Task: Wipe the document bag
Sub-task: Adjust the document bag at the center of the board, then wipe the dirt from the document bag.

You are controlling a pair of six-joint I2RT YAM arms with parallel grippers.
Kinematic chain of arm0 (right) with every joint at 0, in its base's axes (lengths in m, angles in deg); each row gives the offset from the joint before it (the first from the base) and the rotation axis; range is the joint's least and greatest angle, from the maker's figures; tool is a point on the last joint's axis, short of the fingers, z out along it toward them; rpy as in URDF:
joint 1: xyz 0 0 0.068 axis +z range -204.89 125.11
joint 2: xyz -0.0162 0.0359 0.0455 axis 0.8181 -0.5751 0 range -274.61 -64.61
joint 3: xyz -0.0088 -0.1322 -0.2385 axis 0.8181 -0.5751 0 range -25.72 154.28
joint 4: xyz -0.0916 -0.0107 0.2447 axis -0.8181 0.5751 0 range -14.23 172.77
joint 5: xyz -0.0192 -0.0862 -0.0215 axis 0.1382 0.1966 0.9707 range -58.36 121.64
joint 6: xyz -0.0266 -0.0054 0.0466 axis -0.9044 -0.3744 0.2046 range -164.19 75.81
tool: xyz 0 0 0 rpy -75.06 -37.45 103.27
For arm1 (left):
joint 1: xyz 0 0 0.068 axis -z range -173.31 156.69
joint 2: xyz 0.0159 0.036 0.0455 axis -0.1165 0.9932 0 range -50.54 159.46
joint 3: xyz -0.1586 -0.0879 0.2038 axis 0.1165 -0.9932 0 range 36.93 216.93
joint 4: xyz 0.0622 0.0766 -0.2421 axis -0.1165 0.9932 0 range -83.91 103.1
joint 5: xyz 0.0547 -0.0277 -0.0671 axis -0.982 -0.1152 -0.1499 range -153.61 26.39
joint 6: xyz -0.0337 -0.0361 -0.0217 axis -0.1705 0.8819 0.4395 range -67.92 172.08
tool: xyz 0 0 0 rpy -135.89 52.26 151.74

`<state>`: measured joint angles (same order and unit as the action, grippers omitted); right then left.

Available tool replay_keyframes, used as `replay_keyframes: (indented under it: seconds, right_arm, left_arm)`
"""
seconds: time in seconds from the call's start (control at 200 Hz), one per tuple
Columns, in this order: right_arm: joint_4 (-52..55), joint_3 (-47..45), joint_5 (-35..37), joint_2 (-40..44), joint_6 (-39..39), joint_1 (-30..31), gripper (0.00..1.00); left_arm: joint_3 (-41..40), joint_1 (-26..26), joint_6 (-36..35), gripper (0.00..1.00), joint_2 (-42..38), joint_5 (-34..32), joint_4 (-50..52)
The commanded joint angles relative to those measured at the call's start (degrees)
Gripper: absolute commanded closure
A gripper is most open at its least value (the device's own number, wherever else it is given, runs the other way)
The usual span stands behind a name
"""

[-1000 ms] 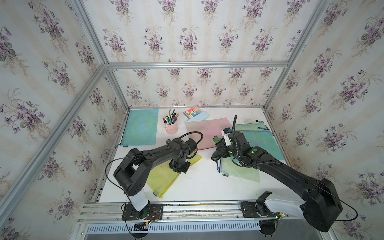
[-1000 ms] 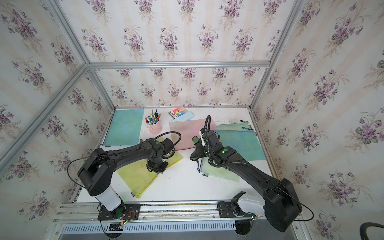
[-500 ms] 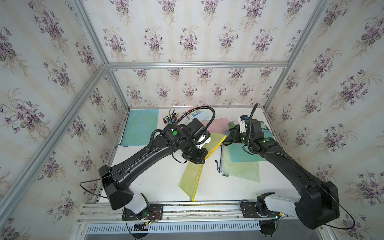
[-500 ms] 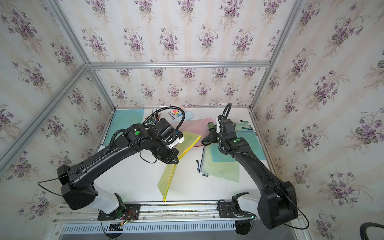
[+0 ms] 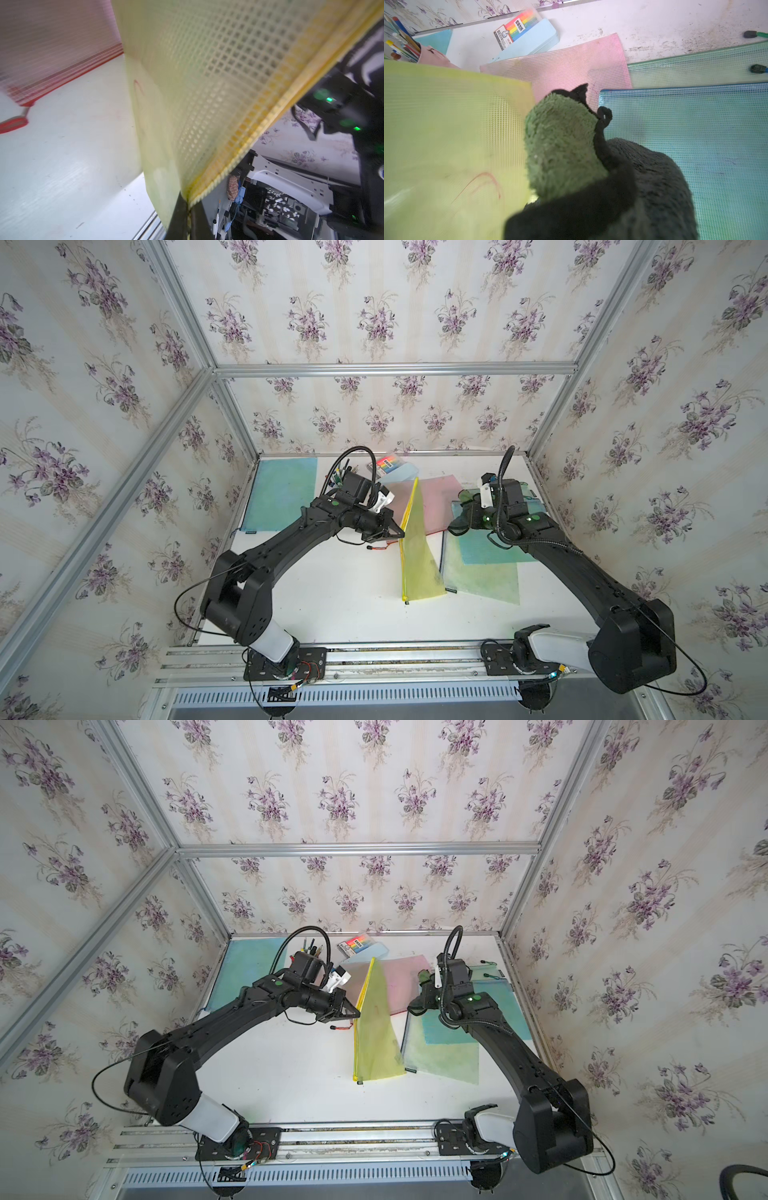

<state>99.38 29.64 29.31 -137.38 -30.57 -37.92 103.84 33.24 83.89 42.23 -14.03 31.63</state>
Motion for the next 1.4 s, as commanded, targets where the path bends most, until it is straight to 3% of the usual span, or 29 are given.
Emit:
replay_keyframes:
  seconds: [0.0, 0.2, 0.575, 0.684, 0.754, 0.909, 1.094, 1.224, 1.269, 1.394]
  right_arm:
    - [0.28, 0.68, 0.93, -0.09, -1.09, 0.76, 0.86]
    - [1.06, 1.64, 3.67, -2.84, -4.32, 9.86, 0.85]
    - [-3.73, 3.72, 3.37, -14.32, -5.31, 23.01, 0.85]
    - [-6.29, 3.03, 1.0, -18.52, -4.75, 24.02, 0.86]
    - [-7.59, 1.32, -0.84, -20.39, -3.44, 24.02, 0.86]
    - [-11.23, -3.23, -5.05, -20.91, 0.21, 23.99, 0.86]
    - [-11.65, -3.51, -5.46, -21.47, 2.94, 23.99, 0.86]
    - [-11.18, -3.31, -5.65, -20.29, 4.85, 24.0, 0.86]
    - [-10.73, -3.32, -5.98, -19.53, 5.05, 23.99, 0.86]
    - [-7.4, -2.28, -0.85, -15.88, 3.13, 23.99, 0.86]
  left_arm:
    - [-4.94, -2.48, 1.85, 0.99, 5.21, 5.82, -12.67]
    - [-9.43, -4.16, 1.55, 0.96, 9.0, 5.3, -16.44]
    - [-6.94, -8.88, -7.86, 0.85, 10.51, -2.17, -0.85]
    - [-5.83, -9.06, -10.16, 0.68, 10.95, -4.73, 2.46]
    - [-6.74, -9.12, -10.05, 0.5, 10.63, -4.91, 1.49]
    - [-10.77, -7.43, -6.31, 0.38, 9.86, -2.01, -5.17]
    - [-13.97, -4.02, -3.66, 0.37, 7.52, -3.94, -7.07]
    - [-16.58, -1.81, -2.2, 0.4, 4.25, -8.72, -7.43]
    - [-17.11, -1.29, -1.94, 0.44, 3.59, -9.97, -7.44]
    - [-16.67, -0.94, -1.9, 0.74, 3.29, -13.77, -4.15]
